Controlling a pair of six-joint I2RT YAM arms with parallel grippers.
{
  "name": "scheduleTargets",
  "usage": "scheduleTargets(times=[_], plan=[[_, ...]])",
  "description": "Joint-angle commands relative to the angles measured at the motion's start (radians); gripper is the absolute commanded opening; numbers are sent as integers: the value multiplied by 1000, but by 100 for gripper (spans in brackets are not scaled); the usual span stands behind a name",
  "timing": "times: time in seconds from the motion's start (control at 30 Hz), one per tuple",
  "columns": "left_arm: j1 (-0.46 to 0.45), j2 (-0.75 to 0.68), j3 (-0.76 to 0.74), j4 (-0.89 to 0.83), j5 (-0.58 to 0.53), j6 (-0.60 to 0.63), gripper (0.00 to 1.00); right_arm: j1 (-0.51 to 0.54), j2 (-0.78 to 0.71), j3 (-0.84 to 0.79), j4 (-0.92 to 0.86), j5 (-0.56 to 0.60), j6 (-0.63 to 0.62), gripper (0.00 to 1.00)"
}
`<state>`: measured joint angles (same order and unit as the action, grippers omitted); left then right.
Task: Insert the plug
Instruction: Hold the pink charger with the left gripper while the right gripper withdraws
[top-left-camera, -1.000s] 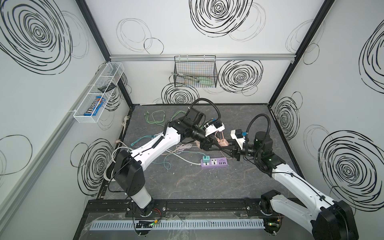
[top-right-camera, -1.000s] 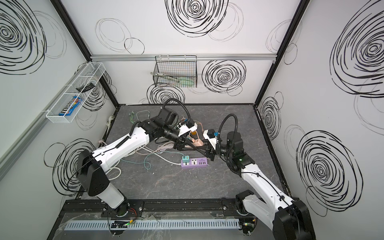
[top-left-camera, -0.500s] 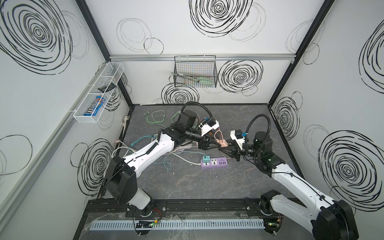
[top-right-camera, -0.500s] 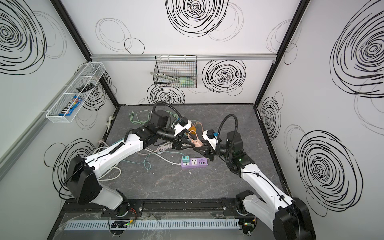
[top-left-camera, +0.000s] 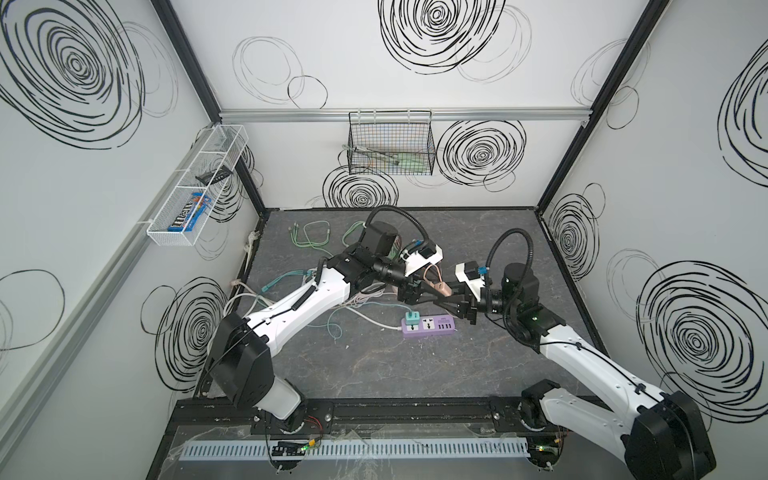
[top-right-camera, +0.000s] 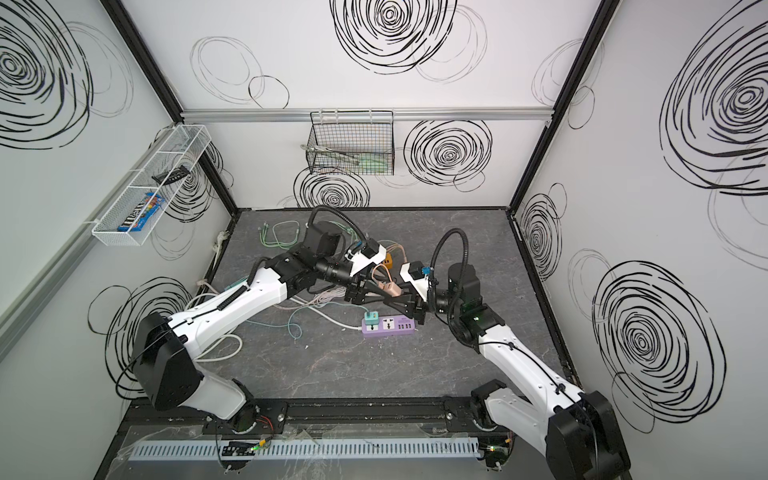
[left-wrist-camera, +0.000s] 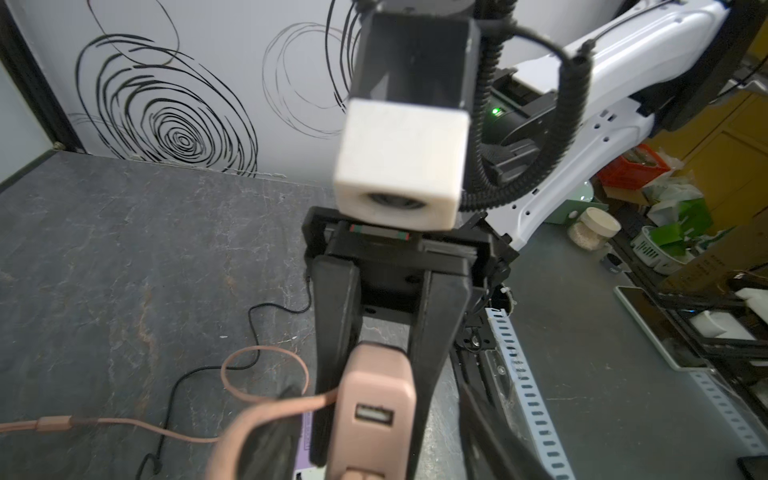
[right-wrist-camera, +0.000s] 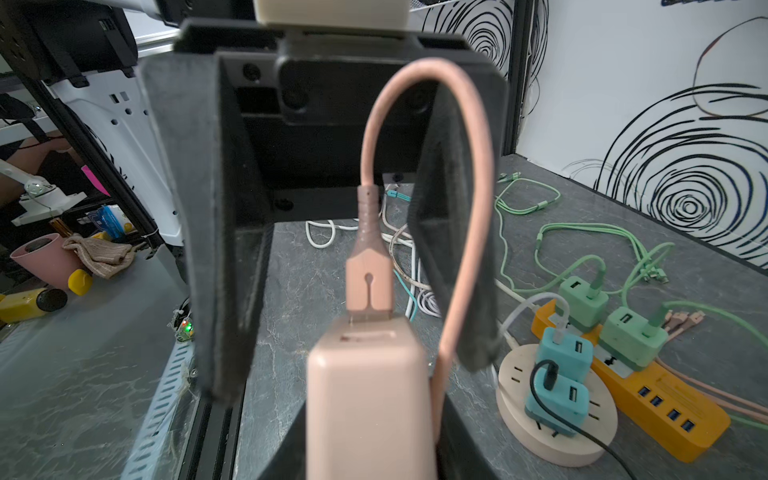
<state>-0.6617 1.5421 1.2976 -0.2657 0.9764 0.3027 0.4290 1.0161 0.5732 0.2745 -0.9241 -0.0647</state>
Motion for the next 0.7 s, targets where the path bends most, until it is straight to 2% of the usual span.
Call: scheduleTargets(times=[0.0, 0.07, 0.2, 0.37, 0.43, 0.57, 0.67], plan=[[-1, 32, 56, -60, 56, 54, 39, 7, -6, 30, 28, -18, -18, 27], [0, 41, 66, -101, 49, 73, 38, 8, -12, 29, 26, -12, -17, 27], [14, 39, 58, -110, 37, 68, 51, 8, -21, 25, 23, 0, -15, 27], [37, 33, 52, -113, 27, 68, 57, 8, -24, 24, 24, 18, -17, 28], [41, 32, 52, -116, 32, 69, 56, 8, -23, 24, 23, 19, -18, 28], [34, 35, 52, -116, 54, 67, 40, 8, -14, 27, 27, 14, -17, 28], [24, 42, 52, -115, 47, 67, 40, 10, -8, 27, 36, 11, -15, 28]])
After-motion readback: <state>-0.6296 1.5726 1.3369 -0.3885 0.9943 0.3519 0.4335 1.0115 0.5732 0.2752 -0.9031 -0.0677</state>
